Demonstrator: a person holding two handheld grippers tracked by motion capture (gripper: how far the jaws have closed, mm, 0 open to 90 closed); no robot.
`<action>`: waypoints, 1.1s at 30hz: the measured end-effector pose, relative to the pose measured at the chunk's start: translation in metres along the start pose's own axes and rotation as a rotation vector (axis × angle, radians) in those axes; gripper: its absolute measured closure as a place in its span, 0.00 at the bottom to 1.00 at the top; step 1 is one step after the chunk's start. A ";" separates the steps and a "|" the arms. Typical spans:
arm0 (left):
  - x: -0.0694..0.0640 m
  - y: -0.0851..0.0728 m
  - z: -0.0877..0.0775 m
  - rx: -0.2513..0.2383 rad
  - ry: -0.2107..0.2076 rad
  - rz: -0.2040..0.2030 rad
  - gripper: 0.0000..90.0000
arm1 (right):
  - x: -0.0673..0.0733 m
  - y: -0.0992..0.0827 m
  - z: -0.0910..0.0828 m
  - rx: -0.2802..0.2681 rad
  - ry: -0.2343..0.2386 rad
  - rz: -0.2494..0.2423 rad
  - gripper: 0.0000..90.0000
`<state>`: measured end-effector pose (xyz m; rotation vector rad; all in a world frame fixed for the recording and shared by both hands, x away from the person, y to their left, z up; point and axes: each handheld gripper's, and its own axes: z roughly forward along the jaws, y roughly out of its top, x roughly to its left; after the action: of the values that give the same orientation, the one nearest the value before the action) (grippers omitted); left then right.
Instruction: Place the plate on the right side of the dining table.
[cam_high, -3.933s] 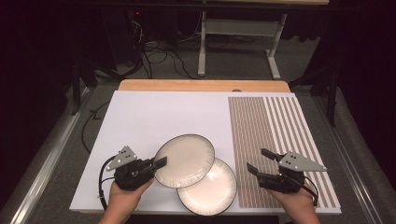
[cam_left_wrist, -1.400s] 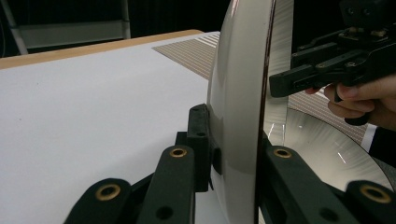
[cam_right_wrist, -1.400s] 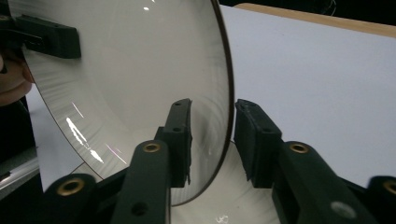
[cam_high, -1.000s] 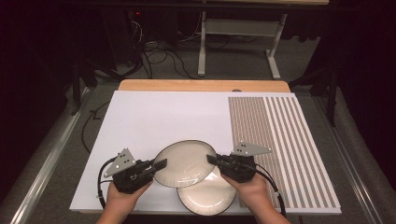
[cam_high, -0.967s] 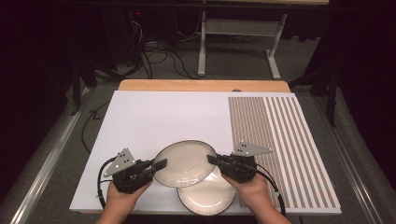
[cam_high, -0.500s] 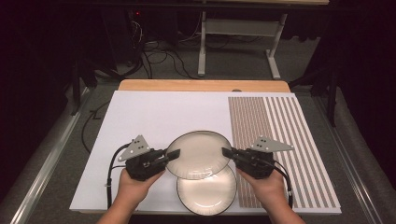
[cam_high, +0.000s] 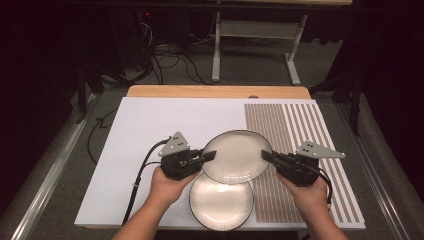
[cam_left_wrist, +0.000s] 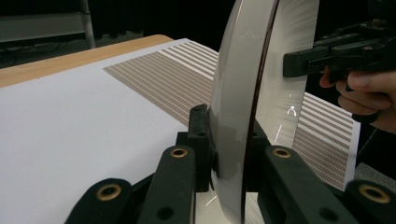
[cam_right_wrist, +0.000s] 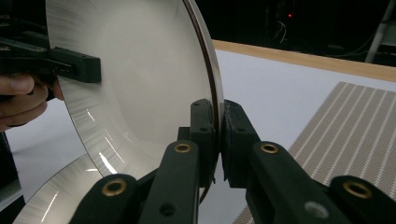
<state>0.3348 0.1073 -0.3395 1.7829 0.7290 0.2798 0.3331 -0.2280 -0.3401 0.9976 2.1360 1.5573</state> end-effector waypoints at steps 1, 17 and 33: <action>0.000 0.002 0.003 0.007 -0.002 0.006 0.88 | -0.005 0.000 -0.004 -0.002 -0.010 0.008 0.96; -0.008 0.024 0.059 0.067 -0.032 0.013 0.88 | -0.039 -0.007 -0.033 -0.014 -0.105 0.039 0.96; -0.020 0.039 0.118 0.137 -0.062 0.028 0.87 | -0.072 -0.022 -0.061 -0.018 -0.192 0.075 0.96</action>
<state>0.3942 -0.0035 -0.3403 1.9245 0.6935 0.1959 0.3390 -0.3242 -0.3490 1.1820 1.9719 1.4470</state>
